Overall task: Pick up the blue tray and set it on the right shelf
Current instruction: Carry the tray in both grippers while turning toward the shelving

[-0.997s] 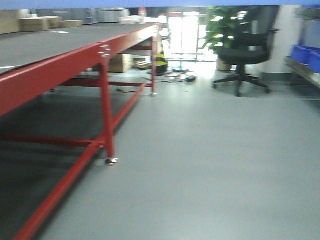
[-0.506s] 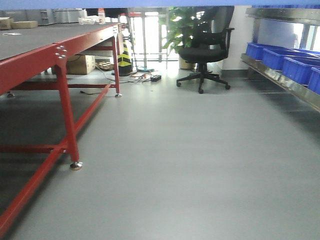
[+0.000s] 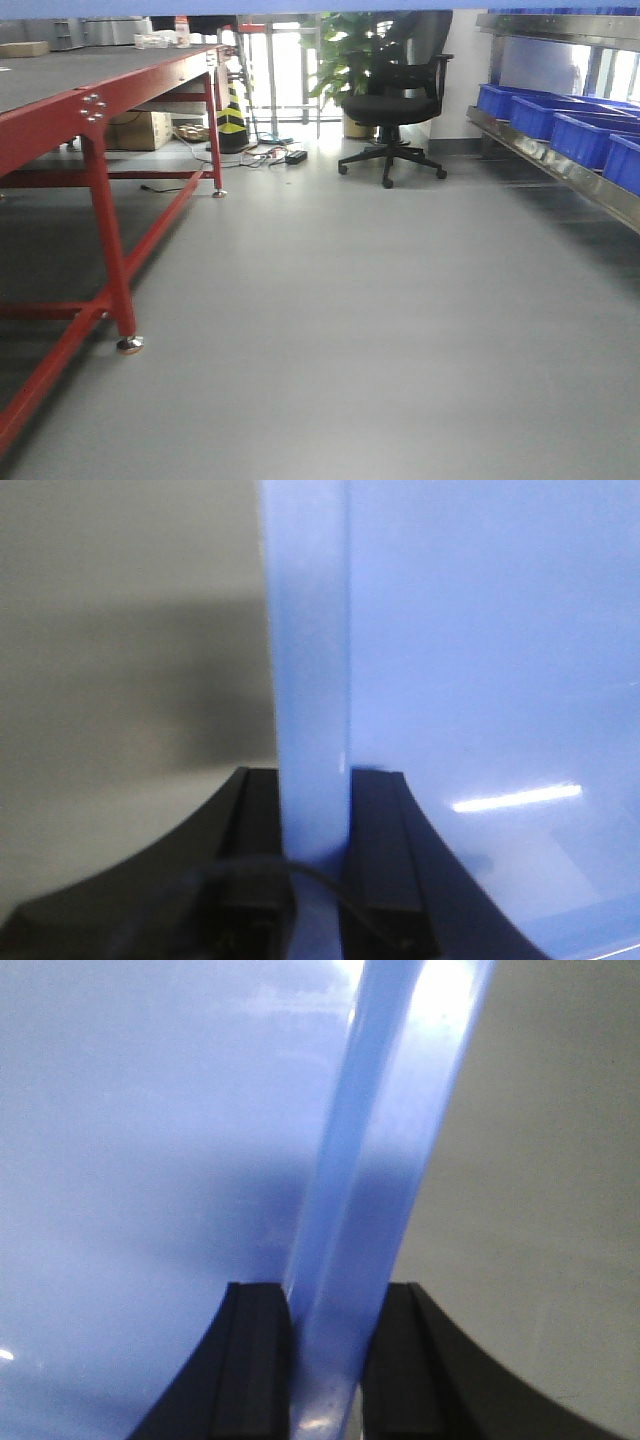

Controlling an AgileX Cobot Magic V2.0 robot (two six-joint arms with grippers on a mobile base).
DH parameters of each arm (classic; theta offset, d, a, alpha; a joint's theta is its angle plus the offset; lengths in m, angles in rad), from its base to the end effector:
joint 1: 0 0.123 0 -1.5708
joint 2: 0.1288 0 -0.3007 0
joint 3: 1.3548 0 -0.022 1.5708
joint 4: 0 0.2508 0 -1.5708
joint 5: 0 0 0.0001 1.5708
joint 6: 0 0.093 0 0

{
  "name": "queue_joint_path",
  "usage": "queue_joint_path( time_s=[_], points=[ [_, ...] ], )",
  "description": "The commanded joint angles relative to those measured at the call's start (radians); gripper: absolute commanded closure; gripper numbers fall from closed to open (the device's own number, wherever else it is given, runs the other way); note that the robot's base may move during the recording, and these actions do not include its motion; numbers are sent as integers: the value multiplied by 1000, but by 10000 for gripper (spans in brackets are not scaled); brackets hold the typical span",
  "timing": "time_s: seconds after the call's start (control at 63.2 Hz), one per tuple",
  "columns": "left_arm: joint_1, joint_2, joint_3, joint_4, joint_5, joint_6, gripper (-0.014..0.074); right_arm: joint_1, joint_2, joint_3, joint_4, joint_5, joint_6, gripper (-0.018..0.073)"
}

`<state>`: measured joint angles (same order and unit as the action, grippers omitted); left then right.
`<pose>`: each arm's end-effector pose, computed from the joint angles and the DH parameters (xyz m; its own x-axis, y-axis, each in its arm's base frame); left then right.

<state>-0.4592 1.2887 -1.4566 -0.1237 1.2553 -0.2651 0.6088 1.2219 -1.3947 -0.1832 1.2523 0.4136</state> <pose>0.2114 -0.1167 0.4271 -0.8675 0.0977 -0.4878 0.2492 0.9340 -0.2561 0.1909 0.1134 0.4257 -0.8106 -0.1471 -0.5668 -0.2163 0.9747 0.0565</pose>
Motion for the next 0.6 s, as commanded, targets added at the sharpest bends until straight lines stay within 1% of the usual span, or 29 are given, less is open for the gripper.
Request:
queue_joint_path(
  time_s=[0.0,0.585],
  points=[
    [-2,-30,-27,-1,83,23,645,5,-23,-36,-45,13,-39,501],
    [-2,-30,-27,-1,83,23,645,5,-23,-36,-45,13,-39,501]
  ],
)
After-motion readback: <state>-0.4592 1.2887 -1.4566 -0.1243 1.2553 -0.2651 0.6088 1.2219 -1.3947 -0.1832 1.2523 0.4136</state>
